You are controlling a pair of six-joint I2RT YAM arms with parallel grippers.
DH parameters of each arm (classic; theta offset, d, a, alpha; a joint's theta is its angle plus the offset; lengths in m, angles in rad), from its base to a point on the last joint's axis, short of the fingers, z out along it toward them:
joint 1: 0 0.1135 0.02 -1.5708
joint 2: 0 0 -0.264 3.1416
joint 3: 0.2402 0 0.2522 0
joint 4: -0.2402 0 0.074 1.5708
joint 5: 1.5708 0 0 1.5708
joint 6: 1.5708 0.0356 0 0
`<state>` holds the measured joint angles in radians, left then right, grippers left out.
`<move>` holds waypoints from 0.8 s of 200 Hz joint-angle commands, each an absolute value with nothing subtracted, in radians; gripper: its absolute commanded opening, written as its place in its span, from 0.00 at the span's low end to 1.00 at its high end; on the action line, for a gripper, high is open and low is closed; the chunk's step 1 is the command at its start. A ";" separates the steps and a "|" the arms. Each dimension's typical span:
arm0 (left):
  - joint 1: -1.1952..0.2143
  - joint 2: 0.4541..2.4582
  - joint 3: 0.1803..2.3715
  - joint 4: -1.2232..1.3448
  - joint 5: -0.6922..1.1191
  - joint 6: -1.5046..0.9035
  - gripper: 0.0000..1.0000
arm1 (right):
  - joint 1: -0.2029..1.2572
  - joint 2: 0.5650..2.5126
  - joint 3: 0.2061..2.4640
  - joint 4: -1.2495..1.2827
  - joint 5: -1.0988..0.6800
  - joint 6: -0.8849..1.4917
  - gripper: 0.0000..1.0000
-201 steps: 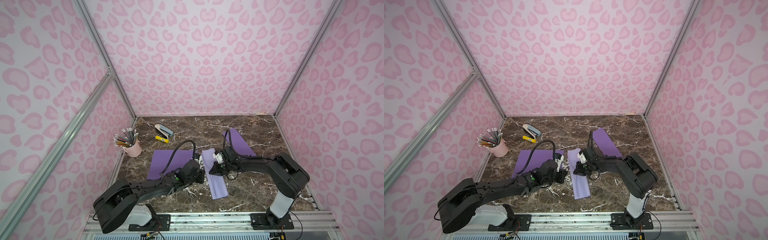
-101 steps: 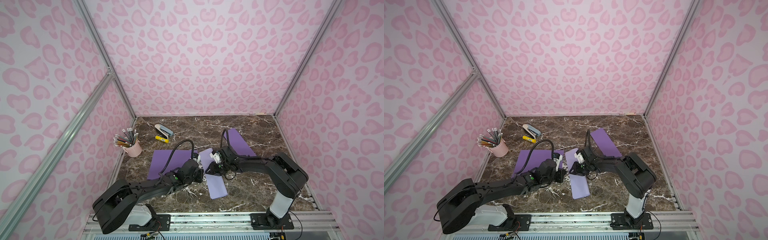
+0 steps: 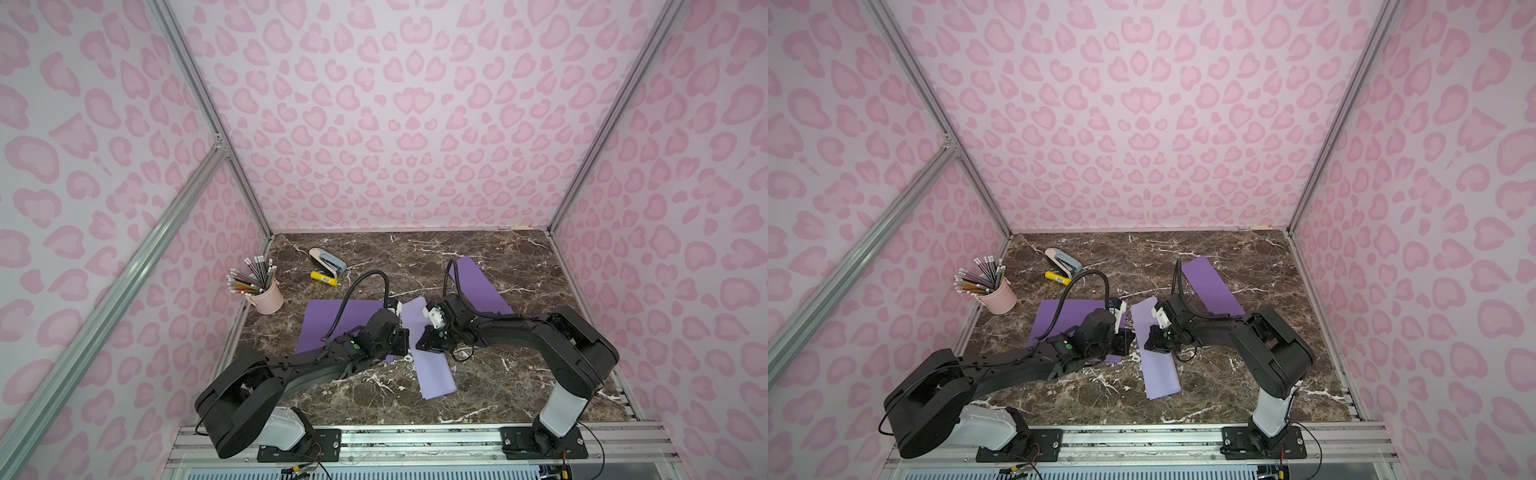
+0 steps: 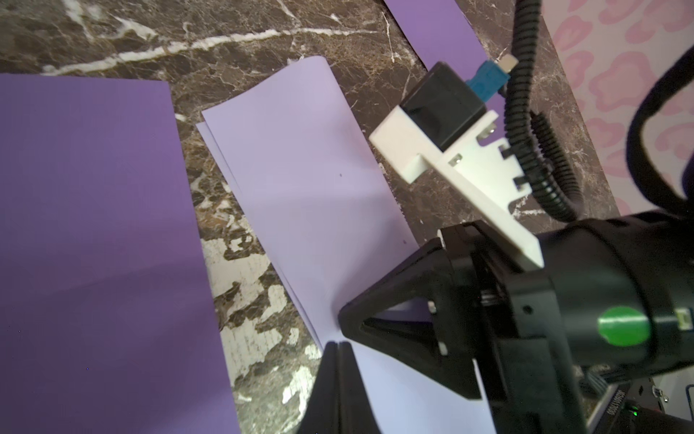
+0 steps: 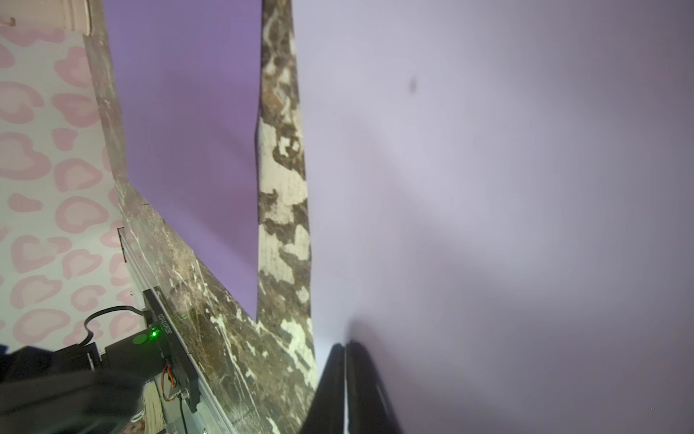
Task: Fold the rectangular paper in half along the long edge
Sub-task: Fold the paper at the center of the board.
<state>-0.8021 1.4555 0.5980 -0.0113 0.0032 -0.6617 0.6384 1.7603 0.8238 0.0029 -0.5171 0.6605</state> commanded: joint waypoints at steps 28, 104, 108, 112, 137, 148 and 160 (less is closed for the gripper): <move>-0.801 1.551 0.665 0.007 0.019 -0.658 0.04 | 0.639 1.766 0.827 -0.039 -0.508 0.635 0.00; -0.825 1.694 0.711 0.039 0.034 -0.665 0.04 | 0.638 1.772 0.823 -0.030 -0.521 0.631 0.00; -0.825 1.701 0.713 0.041 0.035 -0.665 0.04 | 0.638 1.772 0.822 -0.031 -0.521 0.631 0.00; -0.827 1.708 0.713 0.041 0.035 -0.664 0.04 | 0.638 1.770 0.821 -0.028 -0.521 0.632 0.00; -0.831 1.729 0.700 0.037 0.026 -0.682 0.04 | 0.639 1.770 0.819 -0.025 -0.525 0.632 0.00; -0.833 1.729 0.684 0.035 0.021 -0.691 0.04 | 0.639 1.769 0.820 -0.024 -0.524 0.632 0.00; -0.833 1.727 0.667 0.036 0.018 -0.700 0.04 | 0.638 1.769 0.821 -0.022 -0.527 0.632 0.00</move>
